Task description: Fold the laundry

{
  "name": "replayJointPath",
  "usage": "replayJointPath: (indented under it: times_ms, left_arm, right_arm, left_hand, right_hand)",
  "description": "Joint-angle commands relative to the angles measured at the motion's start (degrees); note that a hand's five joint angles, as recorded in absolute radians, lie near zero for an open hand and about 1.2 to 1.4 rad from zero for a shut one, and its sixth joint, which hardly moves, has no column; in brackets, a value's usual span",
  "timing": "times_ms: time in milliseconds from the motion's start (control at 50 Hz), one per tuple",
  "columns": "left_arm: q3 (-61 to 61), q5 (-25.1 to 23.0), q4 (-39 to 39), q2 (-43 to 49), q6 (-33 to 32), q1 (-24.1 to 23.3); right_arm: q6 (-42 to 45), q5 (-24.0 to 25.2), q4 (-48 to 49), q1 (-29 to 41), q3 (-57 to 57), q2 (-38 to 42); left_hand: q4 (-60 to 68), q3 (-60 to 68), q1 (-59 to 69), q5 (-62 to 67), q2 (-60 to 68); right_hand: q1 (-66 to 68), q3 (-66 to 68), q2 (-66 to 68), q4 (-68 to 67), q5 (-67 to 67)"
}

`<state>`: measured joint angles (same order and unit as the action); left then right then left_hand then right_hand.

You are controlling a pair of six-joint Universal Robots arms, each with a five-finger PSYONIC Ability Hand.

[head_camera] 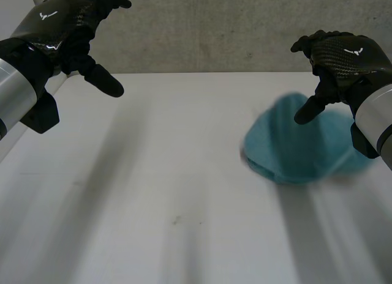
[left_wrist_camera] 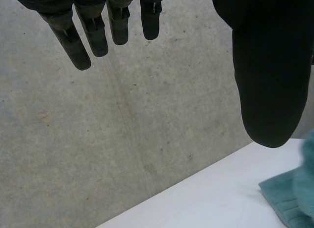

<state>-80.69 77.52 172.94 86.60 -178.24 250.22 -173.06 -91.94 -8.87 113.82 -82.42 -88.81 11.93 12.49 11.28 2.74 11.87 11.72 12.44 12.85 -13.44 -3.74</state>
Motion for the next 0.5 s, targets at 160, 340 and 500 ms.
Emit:
replayJointPath:
  times_ms: [160,340,500]
  left_arm:
    - [-1.23,0.0,2.14,0.23,0.0,0.0]
    - [-1.4,0.0,2.49,0.32,0.0,0.0]
    - [-1.4,0.09,2.41,0.32,0.09,0.0]
  right_arm:
    - [0.0,0.1,0.09,0.09,-0.64,0.13]
    - [0.09,0.1,0.17,1.31,-0.64,0.48]
    - [0.09,0.01,0.17,1.58,-0.72,0.48]
  left_hand:
    - [-1.88,-2.45,-1.23,-2.7,-1.82]
    - [-1.88,-2.45,-1.23,-2.7,-1.82]
    - [-1.88,-2.45,-1.23,-2.7,-1.82]
  right_hand:
    - [-1.72,-2.44,-2.85,3.44,3.74]
    - [-1.72,-2.44,-2.85,3.44,3.74]
    - [-1.72,-2.44,-2.85,3.44,3.74]
